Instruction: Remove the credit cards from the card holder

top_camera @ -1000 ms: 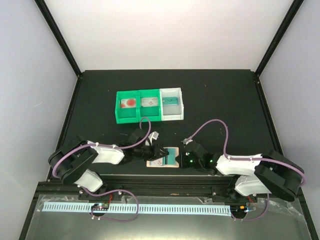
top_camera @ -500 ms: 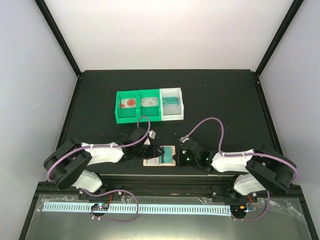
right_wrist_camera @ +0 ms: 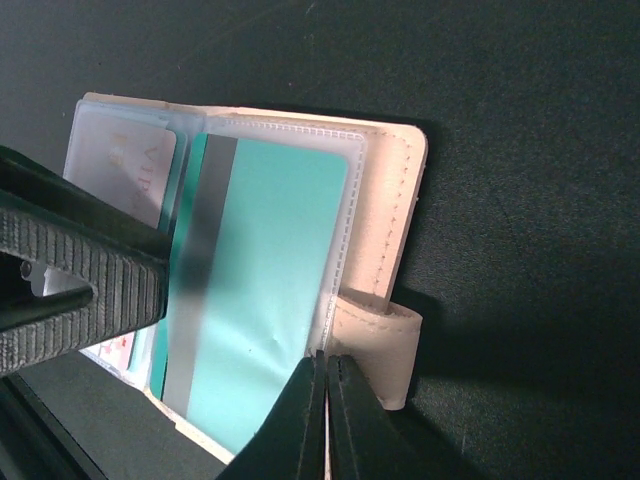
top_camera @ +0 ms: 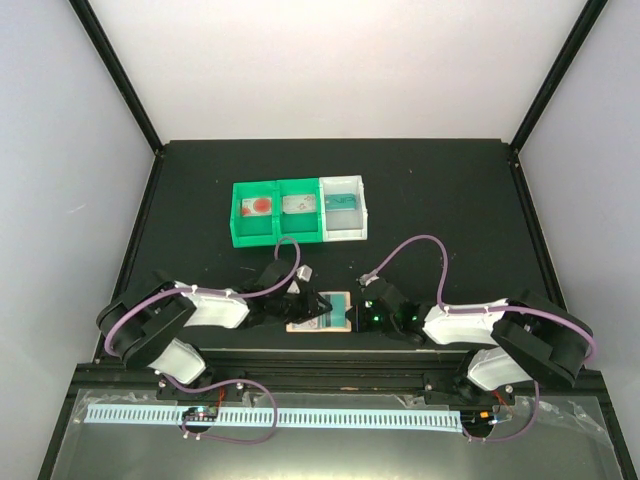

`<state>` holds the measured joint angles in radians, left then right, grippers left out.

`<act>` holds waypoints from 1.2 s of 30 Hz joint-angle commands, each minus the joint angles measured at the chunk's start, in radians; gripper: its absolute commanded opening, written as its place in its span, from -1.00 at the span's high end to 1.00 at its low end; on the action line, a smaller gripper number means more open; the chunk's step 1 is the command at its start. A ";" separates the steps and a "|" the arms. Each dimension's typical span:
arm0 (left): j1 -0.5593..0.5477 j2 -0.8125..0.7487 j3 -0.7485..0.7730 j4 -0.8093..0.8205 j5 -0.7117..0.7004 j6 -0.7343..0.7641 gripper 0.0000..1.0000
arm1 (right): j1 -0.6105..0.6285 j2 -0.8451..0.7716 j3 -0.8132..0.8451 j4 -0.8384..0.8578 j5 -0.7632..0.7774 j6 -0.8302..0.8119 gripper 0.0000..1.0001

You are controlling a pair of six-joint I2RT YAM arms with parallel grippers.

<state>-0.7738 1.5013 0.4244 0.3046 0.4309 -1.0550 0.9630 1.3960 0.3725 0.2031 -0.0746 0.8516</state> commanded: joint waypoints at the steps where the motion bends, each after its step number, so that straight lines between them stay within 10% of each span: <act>1: -0.007 -0.017 -0.029 0.138 0.075 -0.088 0.42 | -0.003 0.024 -0.030 -0.072 0.013 -0.007 0.91; 14: -0.007 -0.049 -0.072 0.202 0.072 -0.130 0.96 | -0.002 0.009 -0.042 -0.058 0.015 -0.002 0.91; 26: 0.006 -0.028 -0.051 0.093 0.060 -0.047 0.97 | -0.003 -0.066 -0.019 -0.120 0.039 -0.013 0.89; 36: 0.011 -0.036 -0.038 0.044 0.077 -0.002 0.87 | -0.003 -0.120 0.074 -0.270 0.136 -0.075 0.43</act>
<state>-0.7670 1.4620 0.3573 0.3969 0.4988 -1.1007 0.9634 1.2854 0.3958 0.0174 -0.0189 0.8150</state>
